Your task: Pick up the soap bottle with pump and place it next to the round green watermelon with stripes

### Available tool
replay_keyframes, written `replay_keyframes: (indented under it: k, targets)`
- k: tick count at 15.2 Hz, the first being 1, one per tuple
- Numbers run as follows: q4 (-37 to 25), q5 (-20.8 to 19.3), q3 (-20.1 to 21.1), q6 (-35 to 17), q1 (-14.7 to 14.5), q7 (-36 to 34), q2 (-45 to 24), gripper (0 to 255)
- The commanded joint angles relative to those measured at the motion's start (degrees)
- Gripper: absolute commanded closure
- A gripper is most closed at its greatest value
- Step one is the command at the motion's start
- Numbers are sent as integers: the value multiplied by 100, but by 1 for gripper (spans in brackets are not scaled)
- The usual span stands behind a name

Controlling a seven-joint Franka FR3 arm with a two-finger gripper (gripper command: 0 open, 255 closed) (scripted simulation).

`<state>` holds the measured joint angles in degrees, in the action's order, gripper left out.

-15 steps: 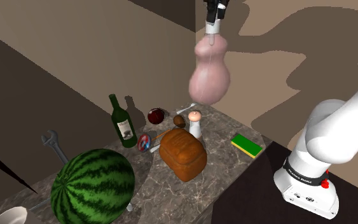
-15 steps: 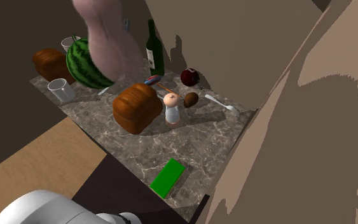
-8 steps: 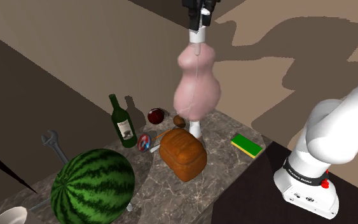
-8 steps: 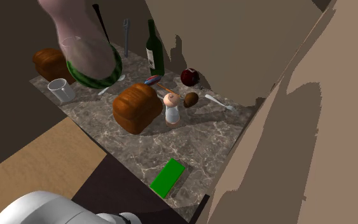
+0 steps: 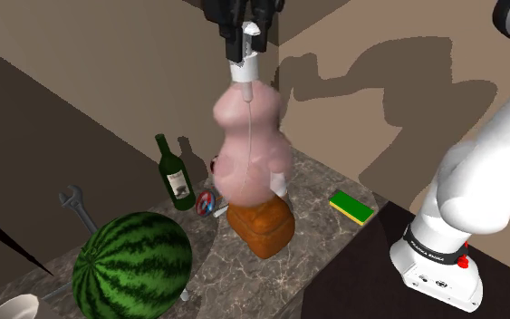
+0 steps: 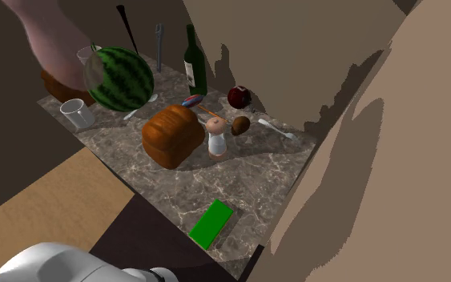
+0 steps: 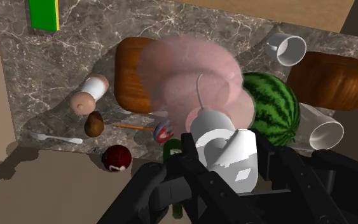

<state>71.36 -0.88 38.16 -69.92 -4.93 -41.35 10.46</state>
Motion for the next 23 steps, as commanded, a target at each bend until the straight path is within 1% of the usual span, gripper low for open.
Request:
replay_keyframes:
  k: [1,2,3,4,5,6,7,8,9,10,11,12,14,16,18,20,23]
  targets:
    - [-459,-354,471,99,-121,-482,-493,255]
    - [-721,-603,729,182,-234,-743,-786,255]
    - [-1016,-910,978,290,-412,-1019,-1117,255]
    - [-1352,-1279,1204,430,-673,-1300,-1488,255]
    - [-1745,-1707,1390,611,-1031,-1572,-1893,255]
    - [-2217,-2189,1508,838,-1508,-1812,-2325,255]
    - [-2825,-2734,1523,1129,-2142,-1987,-2791,255]
    - [-3381,-3130,1385,1376,-2731,-2028,-3131,255]
    - [-2818,-2743,1412,1067,-2305,-2052,-2847,255]
    - [-2400,-2495,1501,831,-1956,-2058,-2643,255]
    - [-2052,-2283,1554,624,-1677,-2045,-2462,255]
    - [-1745,-2090,1575,435,-1448,-2017,-2295,255]
    - [-1217,-1751,1573,97,-1090,-1943,-1989,255]
    - [-764,-1464,1535,-201,-828,-1854,-1715,255]
    - [-363,-1217,1477,-469,-636,-1763,-1469,255]
    - [-1,-1006,1410,-714,-496,-1676,-1247,255]
    - [489,-745,1299,-1048,-365,-1559,-959,255]
